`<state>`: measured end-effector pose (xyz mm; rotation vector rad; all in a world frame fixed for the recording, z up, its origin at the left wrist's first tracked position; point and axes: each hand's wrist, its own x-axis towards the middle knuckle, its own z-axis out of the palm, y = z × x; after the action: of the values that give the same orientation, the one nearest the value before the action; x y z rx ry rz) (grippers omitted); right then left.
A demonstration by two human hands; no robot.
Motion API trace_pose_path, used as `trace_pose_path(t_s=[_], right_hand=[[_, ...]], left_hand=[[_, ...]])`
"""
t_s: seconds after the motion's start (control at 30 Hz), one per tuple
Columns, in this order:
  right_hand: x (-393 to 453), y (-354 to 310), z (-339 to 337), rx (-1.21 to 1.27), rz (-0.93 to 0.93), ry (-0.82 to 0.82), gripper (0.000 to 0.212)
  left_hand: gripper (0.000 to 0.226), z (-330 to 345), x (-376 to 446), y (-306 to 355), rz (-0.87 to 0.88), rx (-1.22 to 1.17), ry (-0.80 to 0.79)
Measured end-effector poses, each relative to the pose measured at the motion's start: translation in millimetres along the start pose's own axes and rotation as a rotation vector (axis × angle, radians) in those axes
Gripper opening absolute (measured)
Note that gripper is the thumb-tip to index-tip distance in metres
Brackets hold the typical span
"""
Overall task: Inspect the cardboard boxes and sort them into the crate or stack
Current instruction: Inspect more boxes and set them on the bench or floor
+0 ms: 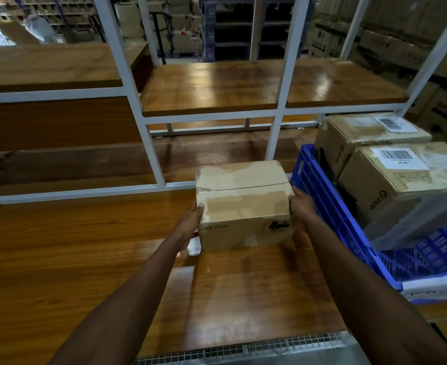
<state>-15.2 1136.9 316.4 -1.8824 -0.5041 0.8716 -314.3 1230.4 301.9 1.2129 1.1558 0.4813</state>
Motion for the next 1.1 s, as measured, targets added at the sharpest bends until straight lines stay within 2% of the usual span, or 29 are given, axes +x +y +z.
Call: trace_pose_path(t_s=[0.13, 0.2, 0.37, 0.67, 0.93, 1.1], right_hand=[[13, -5, 6, 0.029, 0.003, 0.027, 0.029], [18, -7, 6, 0.027, 0.006, 0.034, 0.025], [30, -9, 4, 0.031, 0.049, 0.025, 0.032], [43, -13, 6, -0.041, -0.001, 0.026, 0.028], [49, -11, 9, -0.012, 0.061, 0.031, 0.027], [49, -8, 9, -0.052, -0.005, 0.016, 0.025]], left_hand=[[0.035, 5, 10, 8, 0.01, -0.005, -0.001], [0.036, 7, 15, 10, 0.011, -0.008, -0.002], [0.036, 10, 24, 14, -0.025, -0.046, 0.001], [0.047, 15, 32, 23, -0.026, -0.049, 0.03], [0.047, 15, 30, 26, -0.004, -0.045, 0.011], [0.049, 16, 26, 27, 0.002, -0.06, 0.004]])
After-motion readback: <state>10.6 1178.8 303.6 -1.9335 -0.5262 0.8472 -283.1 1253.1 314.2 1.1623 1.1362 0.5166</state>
